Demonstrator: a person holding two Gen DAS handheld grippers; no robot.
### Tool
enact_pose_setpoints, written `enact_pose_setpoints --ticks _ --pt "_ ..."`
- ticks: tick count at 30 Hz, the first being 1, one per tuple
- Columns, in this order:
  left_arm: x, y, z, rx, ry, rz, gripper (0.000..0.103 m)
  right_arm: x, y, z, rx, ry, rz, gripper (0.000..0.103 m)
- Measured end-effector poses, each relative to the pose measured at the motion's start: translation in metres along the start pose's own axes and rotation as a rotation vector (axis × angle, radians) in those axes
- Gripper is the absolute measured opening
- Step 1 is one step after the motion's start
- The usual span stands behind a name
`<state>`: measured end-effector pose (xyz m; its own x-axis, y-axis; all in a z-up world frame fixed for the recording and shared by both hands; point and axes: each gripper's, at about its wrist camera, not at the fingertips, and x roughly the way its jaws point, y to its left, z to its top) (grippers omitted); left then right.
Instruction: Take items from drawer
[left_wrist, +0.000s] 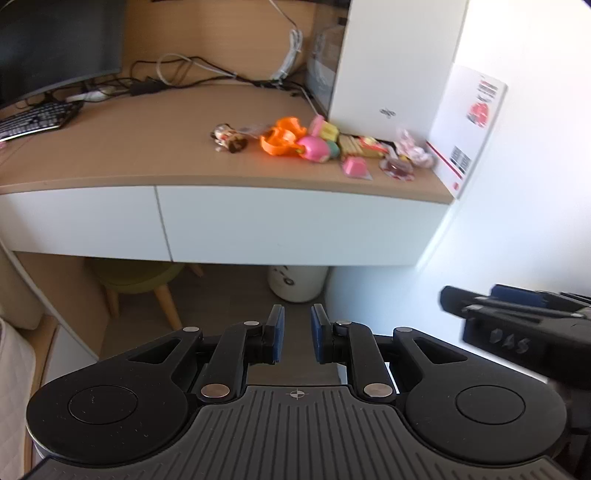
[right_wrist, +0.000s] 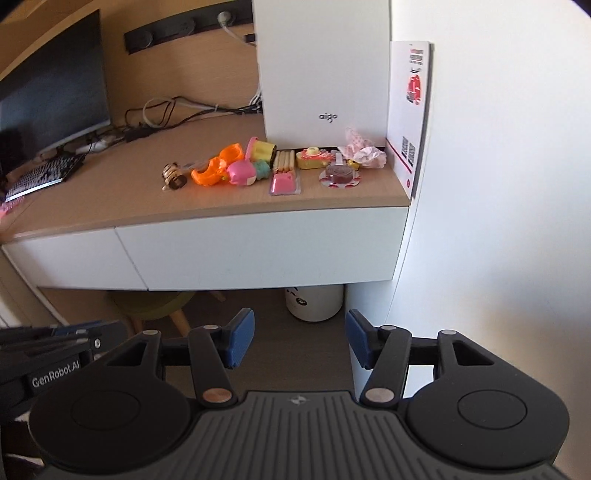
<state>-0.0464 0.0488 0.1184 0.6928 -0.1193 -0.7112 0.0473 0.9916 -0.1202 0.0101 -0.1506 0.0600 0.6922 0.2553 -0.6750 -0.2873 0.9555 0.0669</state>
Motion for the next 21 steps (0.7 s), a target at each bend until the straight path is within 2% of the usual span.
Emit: enact_pose_setpoints --ticks 6,12,21 --pt "-0.008 -0.008 0.001 0.026 -0.01 -0.019 0.017 -0.001 0.007 -0.007 -0.011 0.038 0.016 0.055" --pt "-0.016 -0.011 0.002 0.019 -0.054 -0.013 0.017 -0.013 0.016 -0.008 -0.031 0.003 0.03 0.055" --pt "-0.014 -0.018 -0.006 0.032 -0.033 -0.022 0.017 -0.015 0.014 -0.007 -0.022 0.002 0.028 0.055"
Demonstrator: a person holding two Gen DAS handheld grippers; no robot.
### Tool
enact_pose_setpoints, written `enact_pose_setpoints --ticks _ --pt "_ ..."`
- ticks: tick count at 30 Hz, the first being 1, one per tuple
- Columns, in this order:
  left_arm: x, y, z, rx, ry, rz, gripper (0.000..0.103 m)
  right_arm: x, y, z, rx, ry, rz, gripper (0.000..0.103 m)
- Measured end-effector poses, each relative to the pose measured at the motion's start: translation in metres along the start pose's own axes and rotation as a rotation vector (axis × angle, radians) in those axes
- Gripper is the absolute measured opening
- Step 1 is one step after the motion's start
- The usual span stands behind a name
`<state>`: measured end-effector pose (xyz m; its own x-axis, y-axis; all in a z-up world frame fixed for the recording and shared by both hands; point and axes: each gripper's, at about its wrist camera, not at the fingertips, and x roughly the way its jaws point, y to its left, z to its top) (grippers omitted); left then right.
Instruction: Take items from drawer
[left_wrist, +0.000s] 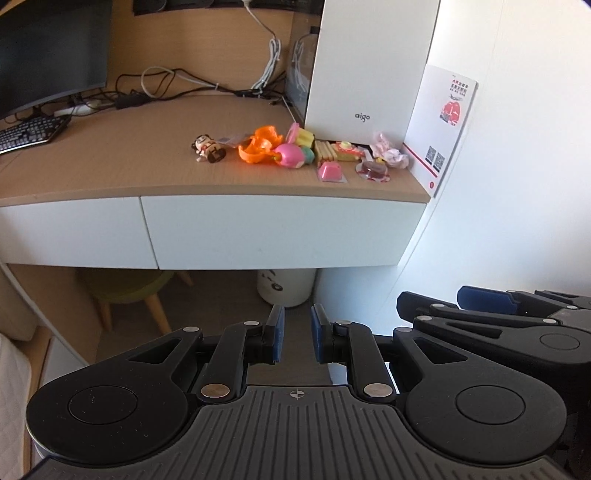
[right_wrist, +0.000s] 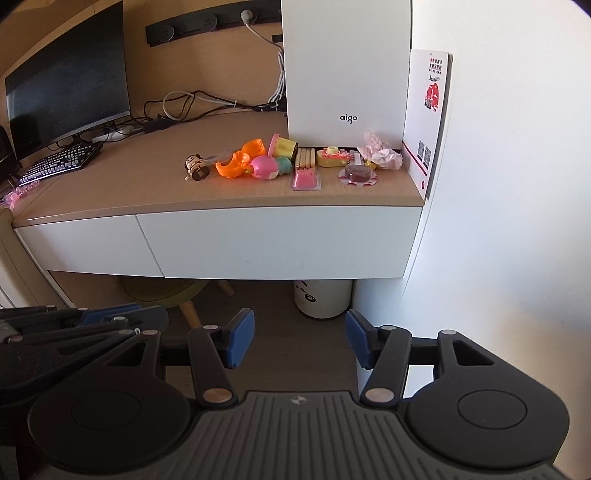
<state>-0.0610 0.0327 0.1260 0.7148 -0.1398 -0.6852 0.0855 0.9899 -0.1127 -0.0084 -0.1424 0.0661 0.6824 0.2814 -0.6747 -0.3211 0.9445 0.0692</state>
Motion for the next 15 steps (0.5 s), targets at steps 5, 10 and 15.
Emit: enact_pose_setpoints --ticks 5,10,15 --pt "-0.0001 0.0013 0.0 -0.004 0.0 0.004 0.017 0.001 -0.0013 -0.0006 0.001 0.004 0.002 0.055" --pt "0.0002 0.0041 -0.0004 -0.009 0.005 0.01 0.017 0.0025 -0.002 -0.002 0.004 0.012 0.002 0.055" --pt "-0.0007 0.0059 -0.0011 -0.015 0.009 0.016 0.017 0.0025 -0.0004 -0.003 0.003 0.015 0.003 0.055"
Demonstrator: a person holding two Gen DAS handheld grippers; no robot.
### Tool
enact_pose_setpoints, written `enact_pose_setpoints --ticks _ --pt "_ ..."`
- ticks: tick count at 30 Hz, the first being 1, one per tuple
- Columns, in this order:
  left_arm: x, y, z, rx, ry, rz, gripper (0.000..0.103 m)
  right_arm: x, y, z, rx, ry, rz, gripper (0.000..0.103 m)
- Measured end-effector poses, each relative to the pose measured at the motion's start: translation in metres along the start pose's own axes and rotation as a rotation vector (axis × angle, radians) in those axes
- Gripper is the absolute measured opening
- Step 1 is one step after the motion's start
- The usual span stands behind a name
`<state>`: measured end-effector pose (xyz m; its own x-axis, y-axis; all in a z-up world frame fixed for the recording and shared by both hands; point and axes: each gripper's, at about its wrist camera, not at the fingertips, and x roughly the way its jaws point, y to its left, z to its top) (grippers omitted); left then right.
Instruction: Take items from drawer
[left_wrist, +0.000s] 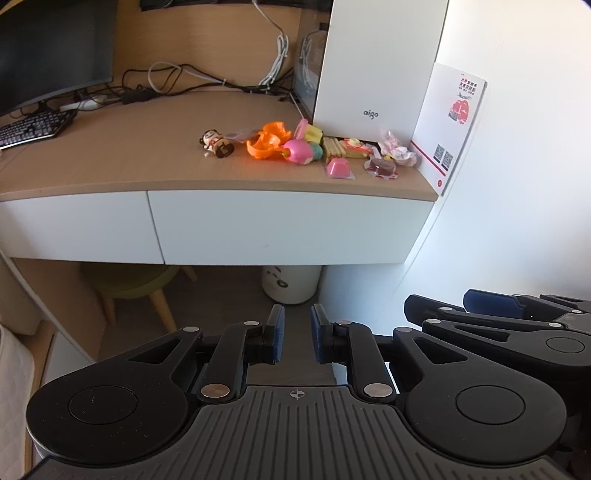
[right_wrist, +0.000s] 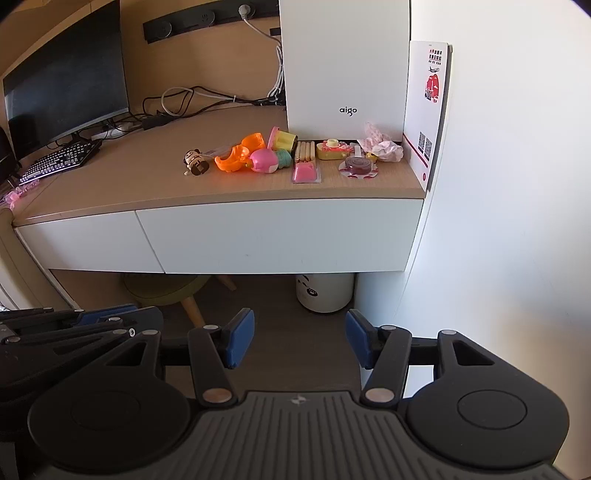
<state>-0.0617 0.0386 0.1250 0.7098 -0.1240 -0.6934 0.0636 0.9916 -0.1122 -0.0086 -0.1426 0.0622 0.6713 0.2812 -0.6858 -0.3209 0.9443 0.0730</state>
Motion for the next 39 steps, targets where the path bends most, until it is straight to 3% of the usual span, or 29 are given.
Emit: enact_pose_setpoints --ticks 39 --pt "0.0 0.011 -0.003 0.007 0.012 0.021 0.017 0.004 0.003 -0.006 0.013 0.027 0.014 0.055"
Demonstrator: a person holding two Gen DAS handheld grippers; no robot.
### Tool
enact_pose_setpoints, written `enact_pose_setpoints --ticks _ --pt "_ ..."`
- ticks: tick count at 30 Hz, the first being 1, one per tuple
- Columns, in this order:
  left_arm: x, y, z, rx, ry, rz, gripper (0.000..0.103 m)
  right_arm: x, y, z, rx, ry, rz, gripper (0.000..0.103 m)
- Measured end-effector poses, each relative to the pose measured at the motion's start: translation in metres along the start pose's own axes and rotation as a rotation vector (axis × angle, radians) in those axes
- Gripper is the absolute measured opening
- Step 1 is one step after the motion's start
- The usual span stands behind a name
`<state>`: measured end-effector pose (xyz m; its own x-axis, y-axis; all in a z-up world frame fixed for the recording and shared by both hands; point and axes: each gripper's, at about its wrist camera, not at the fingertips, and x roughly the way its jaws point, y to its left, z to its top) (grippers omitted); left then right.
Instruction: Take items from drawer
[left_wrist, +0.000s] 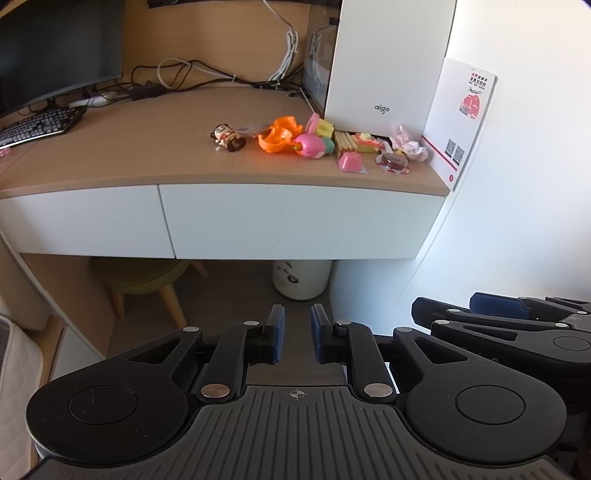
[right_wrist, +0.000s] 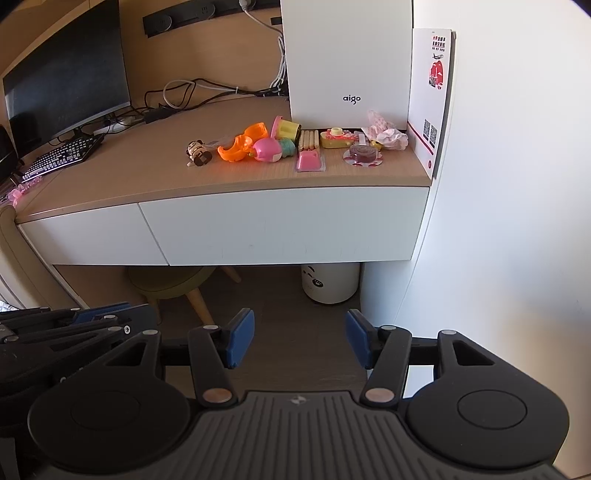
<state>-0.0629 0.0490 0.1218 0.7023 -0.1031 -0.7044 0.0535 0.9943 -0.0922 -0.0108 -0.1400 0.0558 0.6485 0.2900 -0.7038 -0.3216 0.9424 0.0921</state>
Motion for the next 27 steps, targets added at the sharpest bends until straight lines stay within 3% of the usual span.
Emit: enact_pose_setpoints --ticks 27 --pt "0.0017 0.0032 -0.0036 -0.011 0.013 0.018 0.017 0.0015 0.0004 -0.0009 0.008 0.007 0.006 0.055"
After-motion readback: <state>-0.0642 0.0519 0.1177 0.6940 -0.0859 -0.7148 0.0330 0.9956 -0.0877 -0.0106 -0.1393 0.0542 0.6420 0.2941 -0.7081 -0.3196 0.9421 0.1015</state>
